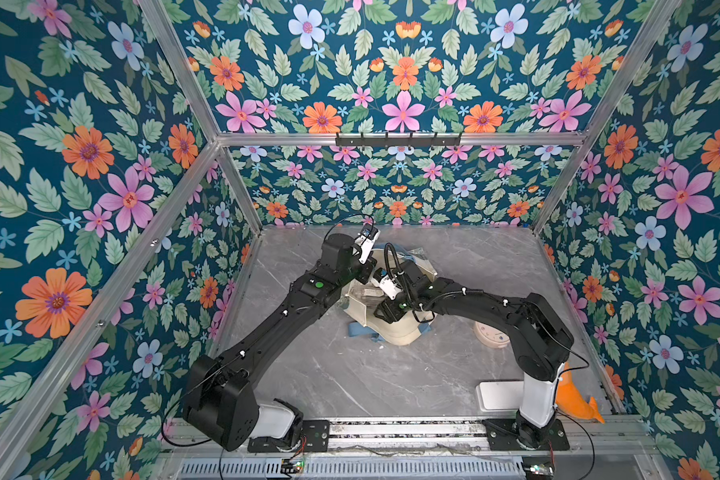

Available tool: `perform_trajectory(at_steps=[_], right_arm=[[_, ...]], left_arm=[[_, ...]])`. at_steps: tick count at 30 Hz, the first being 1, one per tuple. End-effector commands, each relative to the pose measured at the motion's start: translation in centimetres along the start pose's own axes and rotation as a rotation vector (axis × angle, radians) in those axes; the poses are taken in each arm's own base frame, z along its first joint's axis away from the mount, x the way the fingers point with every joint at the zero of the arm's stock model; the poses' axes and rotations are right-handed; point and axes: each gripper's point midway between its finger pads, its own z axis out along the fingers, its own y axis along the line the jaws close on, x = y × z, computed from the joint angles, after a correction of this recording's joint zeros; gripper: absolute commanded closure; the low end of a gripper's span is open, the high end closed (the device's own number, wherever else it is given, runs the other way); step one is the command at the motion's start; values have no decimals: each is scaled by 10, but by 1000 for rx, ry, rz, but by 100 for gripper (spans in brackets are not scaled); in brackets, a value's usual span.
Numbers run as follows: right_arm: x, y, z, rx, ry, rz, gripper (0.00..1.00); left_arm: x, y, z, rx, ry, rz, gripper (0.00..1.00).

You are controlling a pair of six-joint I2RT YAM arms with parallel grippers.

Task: Take out the compass set from the canvas bag
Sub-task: Pick up the compass set from the canvas bag.

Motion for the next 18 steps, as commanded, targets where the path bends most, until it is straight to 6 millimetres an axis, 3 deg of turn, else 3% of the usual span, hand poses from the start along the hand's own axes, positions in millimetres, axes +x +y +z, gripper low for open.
perform_trajectory(at_steps=[1, 7, 12, 18], right_arm=[[7, 7, -7, -24, 49, 23, 33], [31, -2, -11, 30, 127, -29, 34], [44, -21, -18, 140, 146, -118, 32], [47, -34, -3, 191, 174, -164, 36]], left_arm=[[-15, 3, -2, -9, -59, 10, 100], [-13, 3, -3, -12, -55, 11, 100], [-12, 2, -4, -10, -55, 15, 100], [-11, 1, -4, -5, -54, 13, 100]])
